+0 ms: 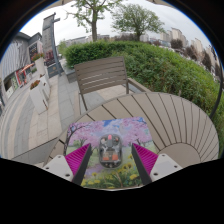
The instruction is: Arrange mouse
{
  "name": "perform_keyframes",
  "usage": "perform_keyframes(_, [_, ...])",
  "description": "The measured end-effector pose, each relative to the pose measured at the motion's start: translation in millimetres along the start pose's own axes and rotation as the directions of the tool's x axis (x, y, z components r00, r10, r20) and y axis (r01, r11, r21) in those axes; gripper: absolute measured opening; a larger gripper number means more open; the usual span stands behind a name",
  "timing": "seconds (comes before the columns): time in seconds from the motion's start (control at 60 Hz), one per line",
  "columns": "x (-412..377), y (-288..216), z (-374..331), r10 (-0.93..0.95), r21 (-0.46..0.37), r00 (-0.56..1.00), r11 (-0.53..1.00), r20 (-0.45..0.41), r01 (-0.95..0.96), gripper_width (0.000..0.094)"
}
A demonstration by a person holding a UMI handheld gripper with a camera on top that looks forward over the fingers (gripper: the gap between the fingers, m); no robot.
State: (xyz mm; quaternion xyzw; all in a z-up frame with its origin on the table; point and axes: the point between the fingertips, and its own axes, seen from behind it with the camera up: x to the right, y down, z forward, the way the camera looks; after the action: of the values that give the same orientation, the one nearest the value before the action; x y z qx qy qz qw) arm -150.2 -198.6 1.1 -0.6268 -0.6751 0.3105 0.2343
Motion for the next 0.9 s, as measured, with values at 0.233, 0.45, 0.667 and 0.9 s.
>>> perform_keyframes(0.233, [31.1,-7.0,-148.6,-0.024,-0.025,0.998,0.999,-0.052,0.022,0.0853])
perform_keyframes(0.45, [70.2,35.6,-286.3,0.020,-0.065,0.992,0.997,-0.125,-0.028,0.0852])
perform_keyframes(0.667, [98.1,65.6,-338.0,-0.023,-0.060,0.993,0.998,-0.115,0.016,0.0844])
perform_keyframes(0.9, [125.1,60.4,-364.9,-0.018,0.000,0.991,1.000,-0.129,0.018,0.0848])
